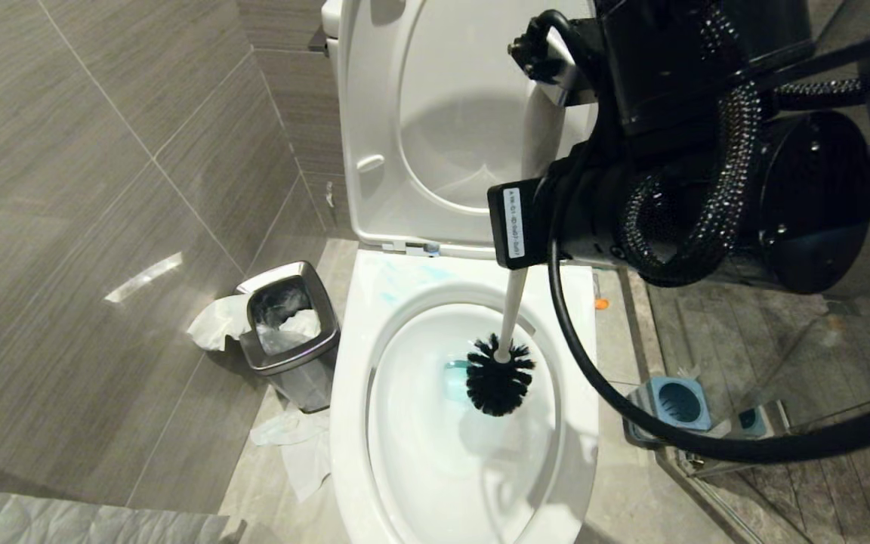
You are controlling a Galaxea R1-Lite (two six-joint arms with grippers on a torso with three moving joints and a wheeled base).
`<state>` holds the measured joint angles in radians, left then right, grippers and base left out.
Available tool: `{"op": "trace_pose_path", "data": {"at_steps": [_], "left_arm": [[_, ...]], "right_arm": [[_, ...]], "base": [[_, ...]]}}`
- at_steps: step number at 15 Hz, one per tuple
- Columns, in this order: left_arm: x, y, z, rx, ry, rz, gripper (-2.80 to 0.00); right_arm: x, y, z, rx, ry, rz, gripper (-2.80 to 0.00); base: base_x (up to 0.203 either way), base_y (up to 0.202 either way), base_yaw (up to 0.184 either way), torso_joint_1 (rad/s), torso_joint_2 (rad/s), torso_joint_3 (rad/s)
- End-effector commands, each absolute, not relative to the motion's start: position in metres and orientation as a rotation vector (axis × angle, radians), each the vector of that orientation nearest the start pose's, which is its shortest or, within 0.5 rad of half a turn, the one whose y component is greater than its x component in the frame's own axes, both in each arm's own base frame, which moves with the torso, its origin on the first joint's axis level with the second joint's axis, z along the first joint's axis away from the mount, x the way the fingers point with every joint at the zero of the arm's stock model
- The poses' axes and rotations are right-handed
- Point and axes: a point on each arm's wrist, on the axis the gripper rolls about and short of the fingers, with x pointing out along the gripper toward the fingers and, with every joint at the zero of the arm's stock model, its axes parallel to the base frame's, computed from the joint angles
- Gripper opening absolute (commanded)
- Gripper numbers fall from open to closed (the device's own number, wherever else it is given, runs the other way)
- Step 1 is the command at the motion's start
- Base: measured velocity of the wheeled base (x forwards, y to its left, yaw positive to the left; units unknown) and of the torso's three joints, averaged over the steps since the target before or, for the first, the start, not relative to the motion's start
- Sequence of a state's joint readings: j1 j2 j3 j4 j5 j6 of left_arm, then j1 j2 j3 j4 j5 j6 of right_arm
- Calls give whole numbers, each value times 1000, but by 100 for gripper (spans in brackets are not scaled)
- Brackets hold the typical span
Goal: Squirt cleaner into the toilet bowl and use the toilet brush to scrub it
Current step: Scrub the toilet bowl
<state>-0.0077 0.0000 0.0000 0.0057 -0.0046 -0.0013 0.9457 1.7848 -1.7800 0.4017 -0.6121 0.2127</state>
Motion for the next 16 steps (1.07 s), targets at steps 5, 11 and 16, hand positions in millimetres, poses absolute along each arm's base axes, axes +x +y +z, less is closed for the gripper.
{"op": "trace_pose_path", "data": {"at_steps": [5,11,16], "left_arm": [[-23,0,75,-2,8,-12,-280],[-23,0,75,-2,8,-12,-280],[-23,0,75,-2,8,-12,-280]], "right_arm": [[210,269,321,-23,320,284,-280],[237,274,309,-7,301,243,-280],[267,293,271,-53,347,204,-280]], "base": [[0,0,0,0,0,0],[0,0,0,0,0,0],[0,0,0,0,0,0]]}}
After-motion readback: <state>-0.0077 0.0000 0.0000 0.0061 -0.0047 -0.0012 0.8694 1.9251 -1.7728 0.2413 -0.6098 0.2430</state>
